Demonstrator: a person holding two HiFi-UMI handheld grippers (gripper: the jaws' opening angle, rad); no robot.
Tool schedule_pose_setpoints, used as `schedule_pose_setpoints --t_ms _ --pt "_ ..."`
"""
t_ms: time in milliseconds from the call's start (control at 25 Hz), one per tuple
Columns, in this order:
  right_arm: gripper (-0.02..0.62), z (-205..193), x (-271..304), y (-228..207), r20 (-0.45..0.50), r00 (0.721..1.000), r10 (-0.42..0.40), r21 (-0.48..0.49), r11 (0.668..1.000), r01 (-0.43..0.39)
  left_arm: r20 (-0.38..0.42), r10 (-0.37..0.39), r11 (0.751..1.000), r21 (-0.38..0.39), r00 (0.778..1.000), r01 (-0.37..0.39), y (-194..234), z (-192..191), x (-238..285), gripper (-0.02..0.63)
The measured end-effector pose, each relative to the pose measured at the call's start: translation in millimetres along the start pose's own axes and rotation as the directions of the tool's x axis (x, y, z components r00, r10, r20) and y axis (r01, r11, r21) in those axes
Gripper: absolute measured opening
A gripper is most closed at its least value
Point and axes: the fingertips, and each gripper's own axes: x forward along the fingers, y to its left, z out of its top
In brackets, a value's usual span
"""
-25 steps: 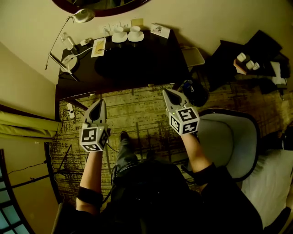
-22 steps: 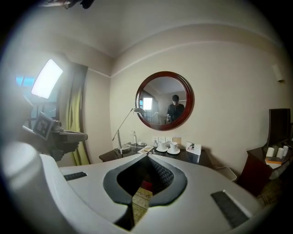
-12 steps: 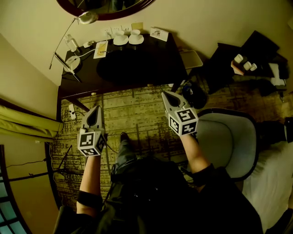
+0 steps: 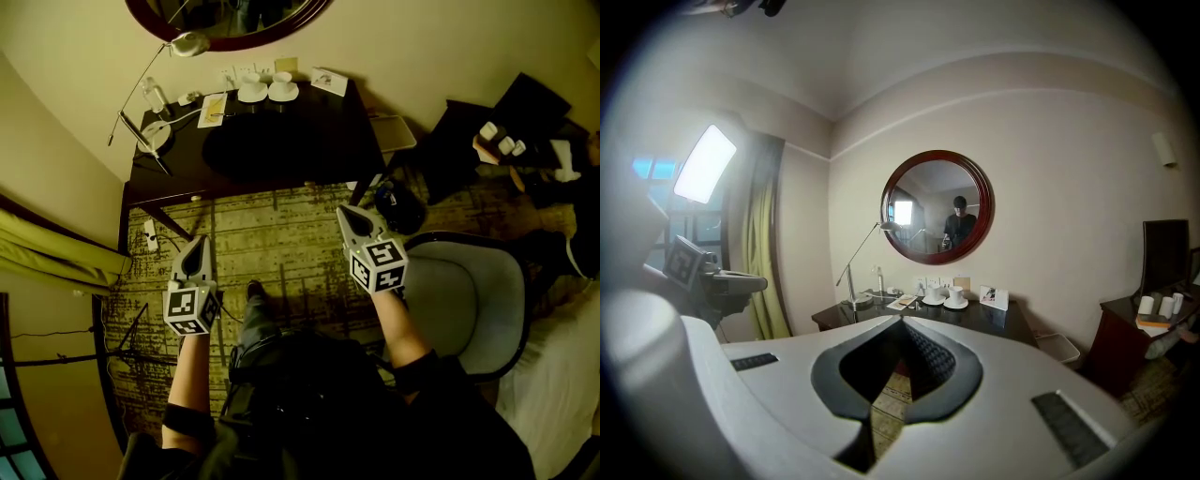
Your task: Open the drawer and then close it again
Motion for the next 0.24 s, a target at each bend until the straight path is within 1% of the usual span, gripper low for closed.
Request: schedule_pose_setpoints --t_ms 240 --pt "0.002 -7.3 -3.8 0.1 -0.008 1.0 0.007 -0.005 1.0 -0.007 -0.008 0.016 1.0 -0.012 1.0 -0.016 -4.0 -8.4 -9.0 0.005"
